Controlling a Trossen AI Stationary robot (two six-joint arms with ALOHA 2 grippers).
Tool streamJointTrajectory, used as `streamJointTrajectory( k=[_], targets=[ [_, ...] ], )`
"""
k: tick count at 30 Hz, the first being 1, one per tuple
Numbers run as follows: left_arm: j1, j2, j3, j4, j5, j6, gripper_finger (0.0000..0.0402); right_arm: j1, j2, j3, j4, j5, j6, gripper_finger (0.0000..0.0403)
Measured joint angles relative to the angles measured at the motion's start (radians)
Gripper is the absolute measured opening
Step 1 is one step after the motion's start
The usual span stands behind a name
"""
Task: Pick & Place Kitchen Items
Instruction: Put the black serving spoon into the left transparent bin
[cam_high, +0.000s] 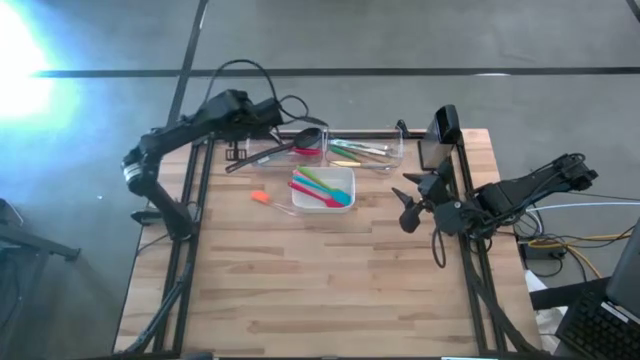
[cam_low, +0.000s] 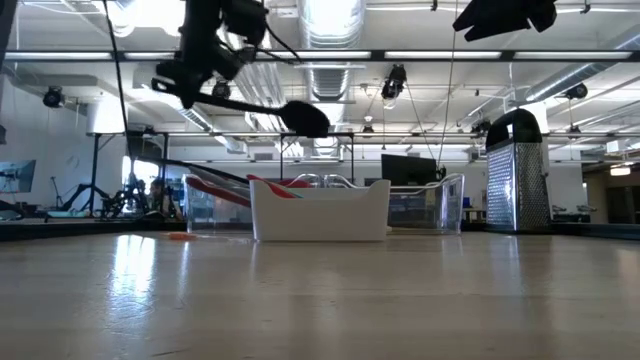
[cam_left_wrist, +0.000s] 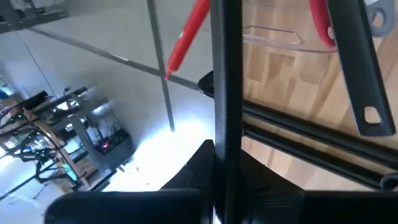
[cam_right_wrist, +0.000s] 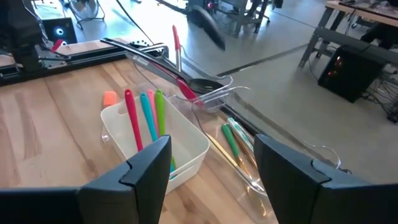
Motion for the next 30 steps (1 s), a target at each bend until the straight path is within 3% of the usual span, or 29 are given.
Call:
streamJointTrajectory(
  k=[9,18,30],
  targets=[
    [0.002,0.081,-0.022,0.001,-0.038,0.022,0.0022,0.0,0.0,-0.006,-0.02,-0.001,0.0,0.0219],
    [0.039,0.071,-0.184,0.001,-0.087,0.031,0.0022,0.0,-0.001,-0.025,-0.039,-0.001,-0.001,0.0219],
    [0.101,0.073,-0.27,0.19,-0.087,0.138,0.0022,0.0,-0.001,-0.042,-0.032,-0.001,0.012,0.0219]
  ],
)
